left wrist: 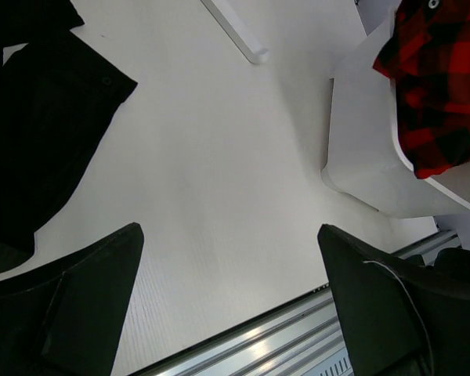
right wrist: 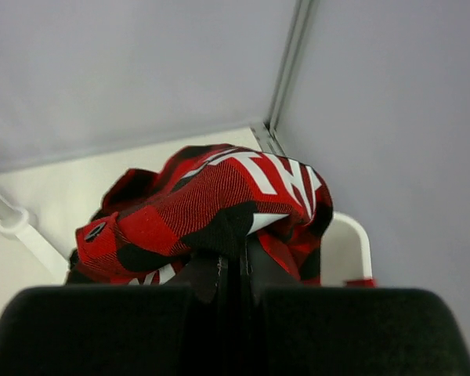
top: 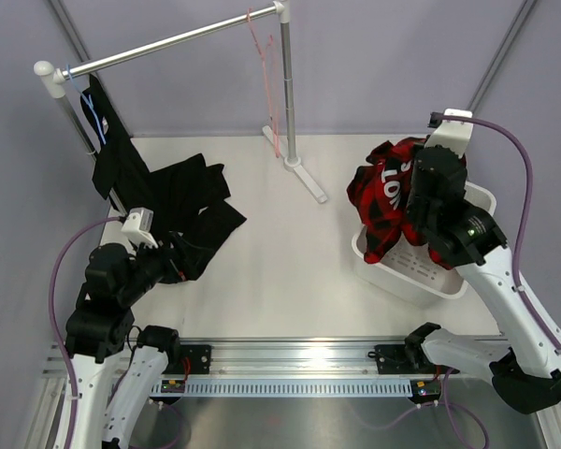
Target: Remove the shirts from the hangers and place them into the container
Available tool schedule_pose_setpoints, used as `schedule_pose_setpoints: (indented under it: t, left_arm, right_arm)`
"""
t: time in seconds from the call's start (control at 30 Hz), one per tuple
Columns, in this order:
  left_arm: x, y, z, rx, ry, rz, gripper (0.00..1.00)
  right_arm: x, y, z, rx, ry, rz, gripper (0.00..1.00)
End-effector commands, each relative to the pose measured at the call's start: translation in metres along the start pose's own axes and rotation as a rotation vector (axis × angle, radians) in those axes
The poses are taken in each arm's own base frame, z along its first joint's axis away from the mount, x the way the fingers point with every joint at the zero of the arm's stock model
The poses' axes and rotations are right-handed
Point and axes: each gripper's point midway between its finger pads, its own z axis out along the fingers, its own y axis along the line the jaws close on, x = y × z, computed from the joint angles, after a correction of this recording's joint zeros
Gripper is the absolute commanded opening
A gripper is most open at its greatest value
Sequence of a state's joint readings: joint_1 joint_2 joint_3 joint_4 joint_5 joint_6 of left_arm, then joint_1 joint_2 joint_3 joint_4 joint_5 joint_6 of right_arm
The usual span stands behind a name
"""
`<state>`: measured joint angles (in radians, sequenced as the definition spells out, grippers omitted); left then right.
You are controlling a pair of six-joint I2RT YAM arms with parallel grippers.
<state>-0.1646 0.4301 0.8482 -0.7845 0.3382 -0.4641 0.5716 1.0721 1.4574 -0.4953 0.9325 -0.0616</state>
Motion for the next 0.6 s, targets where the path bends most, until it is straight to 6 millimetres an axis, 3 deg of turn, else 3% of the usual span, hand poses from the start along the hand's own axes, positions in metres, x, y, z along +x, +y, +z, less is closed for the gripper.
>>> schedule_pose_setpoints:
  t: [0.0,0.07,0.13,0.37,0.47,0.57]
  left_arm:
    - [-0.004,-0.01,-0.002,0.056,-0.028,0.023,0.99]
    - [-0.001,-0.008,-0.001,0.055,-0.02,0.019,0.99]
    - [0.0,-0.008,-0.001,0.054,-0.019,0.018,0.99]
    - [0.002,-0.008,0.001,0.062,-0.017,0.016,0.99]
    - [0.005,-0.008,0.001,0.07,-0.008,0.013,0.99]
    - [0.006,-0.007,0.001,0.064,-0.006,0.016,0.99]
  right_arm:
    - [0.024,-0.027,-0.005,0.155,0.031,0.182,0.0]
    - [0.054,-0.043,-0.008,0.258,0.088,0.145,0.0]
    - [0.071,-0.048,-0.008,0.289,0.121,0.187,0.0]
    - [0.148,-0.047,-0.019,0.328,0.288,0.174,0.0]
    - [0.161,-0.046,-0.017,0.348,0.302,0.149,0.04]
    - [0.153,-0.056,-0.019,0.393,0.282,0.135,0.05]
